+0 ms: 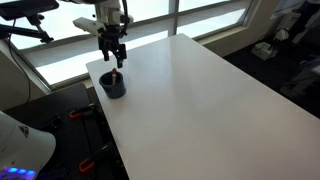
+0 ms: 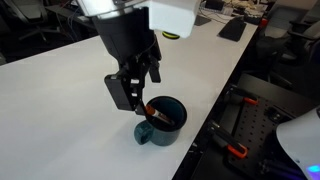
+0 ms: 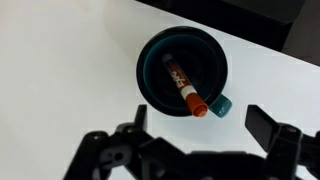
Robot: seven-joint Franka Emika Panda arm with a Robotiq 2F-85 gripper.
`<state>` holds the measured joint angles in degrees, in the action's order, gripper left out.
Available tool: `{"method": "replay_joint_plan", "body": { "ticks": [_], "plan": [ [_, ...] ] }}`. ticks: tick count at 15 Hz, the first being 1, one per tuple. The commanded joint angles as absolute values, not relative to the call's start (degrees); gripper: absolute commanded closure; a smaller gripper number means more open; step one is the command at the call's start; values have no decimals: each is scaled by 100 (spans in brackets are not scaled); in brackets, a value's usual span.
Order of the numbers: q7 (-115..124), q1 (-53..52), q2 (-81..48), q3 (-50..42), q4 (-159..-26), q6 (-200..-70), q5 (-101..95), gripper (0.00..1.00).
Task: Remove the marker from the mug
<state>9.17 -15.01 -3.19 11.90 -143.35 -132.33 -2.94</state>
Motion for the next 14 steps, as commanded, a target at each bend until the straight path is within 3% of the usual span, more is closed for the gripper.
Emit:
{"method": "replay_joint_plan", "body": {
  "ticks": [1, 14],
  "plan": [
    [462, -1431, 113, 1265, -14826, -13784, -15, 0],
    [-366, -1524, 169, 1460, -15031, -13671, 124, 0]
  ]
}}
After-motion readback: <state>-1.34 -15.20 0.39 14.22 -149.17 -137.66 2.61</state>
